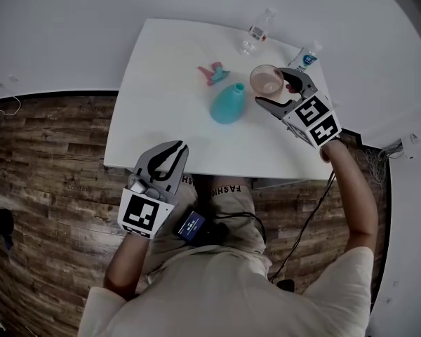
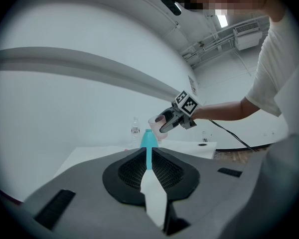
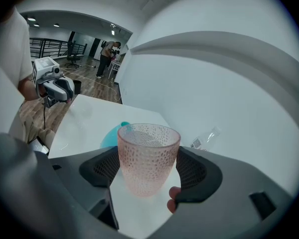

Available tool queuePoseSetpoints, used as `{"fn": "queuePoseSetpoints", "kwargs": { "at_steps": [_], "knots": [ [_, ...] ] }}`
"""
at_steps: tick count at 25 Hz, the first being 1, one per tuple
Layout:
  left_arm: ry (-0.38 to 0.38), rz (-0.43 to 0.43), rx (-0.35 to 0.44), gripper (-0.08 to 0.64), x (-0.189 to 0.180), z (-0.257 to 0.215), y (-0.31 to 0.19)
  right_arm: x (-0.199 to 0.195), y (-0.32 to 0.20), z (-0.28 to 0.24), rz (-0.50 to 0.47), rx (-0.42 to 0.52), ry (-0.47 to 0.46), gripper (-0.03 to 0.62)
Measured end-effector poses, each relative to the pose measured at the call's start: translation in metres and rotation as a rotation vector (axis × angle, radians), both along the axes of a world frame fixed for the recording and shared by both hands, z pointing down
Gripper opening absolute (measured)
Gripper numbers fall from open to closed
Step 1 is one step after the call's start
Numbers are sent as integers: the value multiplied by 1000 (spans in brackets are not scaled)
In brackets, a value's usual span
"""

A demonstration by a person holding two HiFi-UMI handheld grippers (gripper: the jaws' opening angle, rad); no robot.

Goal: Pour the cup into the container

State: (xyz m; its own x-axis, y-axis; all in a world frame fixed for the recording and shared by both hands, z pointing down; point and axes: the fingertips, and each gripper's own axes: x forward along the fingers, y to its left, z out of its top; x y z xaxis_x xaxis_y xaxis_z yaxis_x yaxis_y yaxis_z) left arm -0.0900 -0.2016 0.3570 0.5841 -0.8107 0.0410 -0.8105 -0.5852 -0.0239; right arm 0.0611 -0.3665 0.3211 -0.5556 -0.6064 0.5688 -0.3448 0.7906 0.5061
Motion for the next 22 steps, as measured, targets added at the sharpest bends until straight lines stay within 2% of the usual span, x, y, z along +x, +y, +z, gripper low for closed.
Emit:
{"fn": "queuePoseSetpoints", "kwargs": {
  "at_steps": [4,9,17,22],
  "knots": [
    [-6,-5,-18,27,-1,-1,-3,3,0,-1,1,-6,4,357],
    [-8,-19,0,28,-2,-5,-8,5,-2,-8,17,-2,-7,357],
    [-51,-12,29,28,2,-7,-9,8,0,-7,22,-5,-21,357],
    [-55,-9,24,27,5,-8,-9,10,0,-10,21,-3,-30,357]
  ]
}}
